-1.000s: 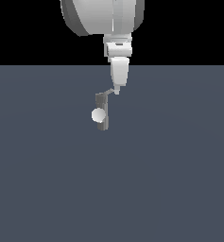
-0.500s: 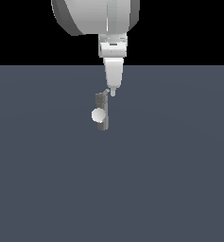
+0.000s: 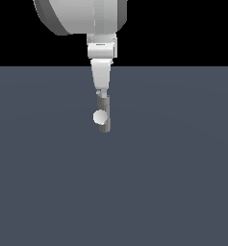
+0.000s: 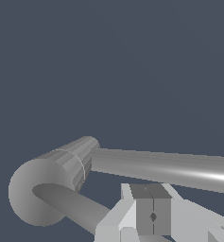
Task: Turn on the faucet by rotating a designated handle.
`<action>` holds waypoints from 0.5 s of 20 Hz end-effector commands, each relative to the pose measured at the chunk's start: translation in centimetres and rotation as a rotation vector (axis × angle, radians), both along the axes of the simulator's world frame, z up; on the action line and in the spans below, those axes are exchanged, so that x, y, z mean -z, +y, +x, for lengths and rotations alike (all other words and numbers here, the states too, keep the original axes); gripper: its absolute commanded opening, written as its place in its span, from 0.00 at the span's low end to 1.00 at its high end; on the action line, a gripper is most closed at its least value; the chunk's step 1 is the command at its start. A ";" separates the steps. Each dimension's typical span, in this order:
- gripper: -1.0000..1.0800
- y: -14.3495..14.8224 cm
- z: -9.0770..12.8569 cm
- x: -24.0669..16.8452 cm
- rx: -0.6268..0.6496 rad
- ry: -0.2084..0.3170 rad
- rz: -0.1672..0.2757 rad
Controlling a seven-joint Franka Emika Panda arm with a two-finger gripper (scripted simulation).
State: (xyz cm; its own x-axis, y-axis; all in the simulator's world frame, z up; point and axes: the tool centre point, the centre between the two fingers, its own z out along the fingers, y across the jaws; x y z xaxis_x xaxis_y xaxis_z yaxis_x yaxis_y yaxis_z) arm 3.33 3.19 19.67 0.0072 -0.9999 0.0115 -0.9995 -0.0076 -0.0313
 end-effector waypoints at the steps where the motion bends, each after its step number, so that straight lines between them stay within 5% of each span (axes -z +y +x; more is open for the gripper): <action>1: 0.00 0.9 0.2 0.2 -0.006 0.004 0.001; 10: 0.00 4.8 1.8 0.9 -0.027 0.018 0.006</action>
